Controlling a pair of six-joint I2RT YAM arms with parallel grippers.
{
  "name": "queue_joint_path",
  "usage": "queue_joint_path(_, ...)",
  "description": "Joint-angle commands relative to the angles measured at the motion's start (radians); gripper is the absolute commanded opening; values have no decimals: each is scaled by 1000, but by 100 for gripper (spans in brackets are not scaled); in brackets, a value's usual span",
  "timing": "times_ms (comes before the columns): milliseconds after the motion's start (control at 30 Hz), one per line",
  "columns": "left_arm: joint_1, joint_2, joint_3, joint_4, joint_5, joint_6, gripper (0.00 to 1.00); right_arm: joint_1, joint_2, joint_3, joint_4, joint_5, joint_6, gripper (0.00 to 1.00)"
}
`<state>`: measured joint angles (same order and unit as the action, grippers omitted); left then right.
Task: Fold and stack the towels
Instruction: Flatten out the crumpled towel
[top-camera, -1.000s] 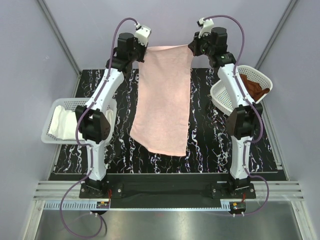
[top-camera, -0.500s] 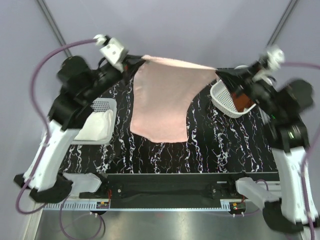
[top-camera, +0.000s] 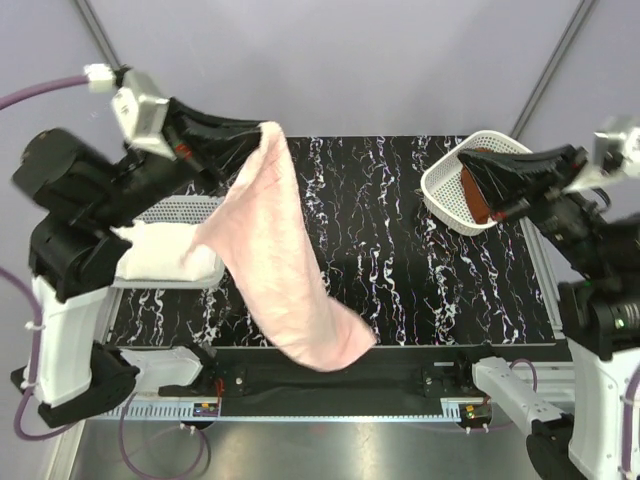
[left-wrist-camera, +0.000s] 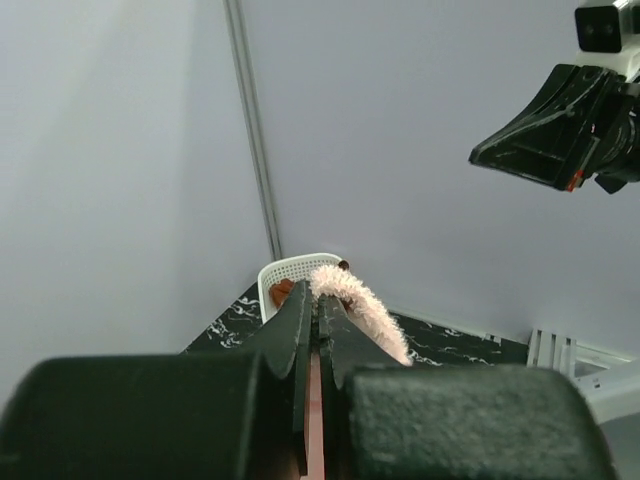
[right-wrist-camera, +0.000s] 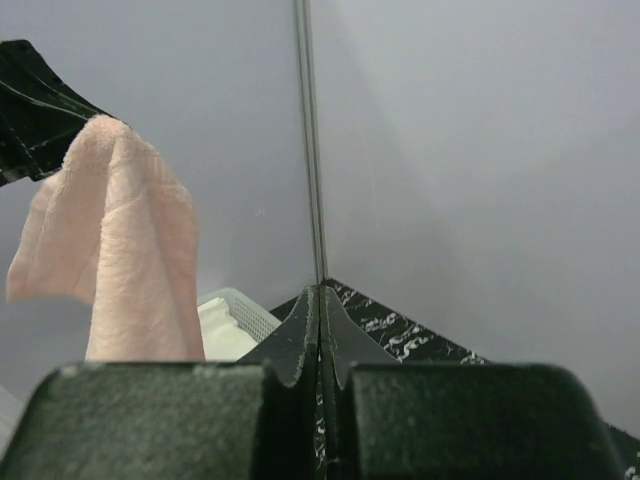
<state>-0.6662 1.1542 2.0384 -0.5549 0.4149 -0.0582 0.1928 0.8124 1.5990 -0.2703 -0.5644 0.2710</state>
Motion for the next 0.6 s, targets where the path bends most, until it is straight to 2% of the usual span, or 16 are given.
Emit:
queue_joint_path(0,2,149,92,-115,-94,-20,0,-6,125,19,-73,11,19,0)
queue_joint_path(33,4,166,85,-120,-128,-25,0,-6,174,12,-85,-35,25,1)
queue_joint_path(67,2,186,72,-108,-146,-37,0,-6,191,-19,-93,-99,54,13)
queue_joint_path(133,5,188,-4,-70,-192,-57,0,-6,197,-86,-26,-121,115,23)
queue_joint_path(167,5,200,-20,-42,-212,-89,0,-4,185,-164,2,-103,134,33)
queue_joint_path(200,5,211,-26,-42,-234,-112,0,-1,170,-197,20,-83,146,36)
queue_joint_path(333,20,335,61,-149,-364,-251,0,0,162,-257,-53,16,154,39)
queue_joint_path(367,36,408,77,-222,-375,-273,0,0,177,-267,-75,26,151,39)
queue_joint_path(467,114,533,85,-319,-341,-349,0,13,250,-312,-119,66,154,43)
queue_joint_path(567,195,590,25,-310,-271,-394,0,57,339,-326,-164,141,172,44)
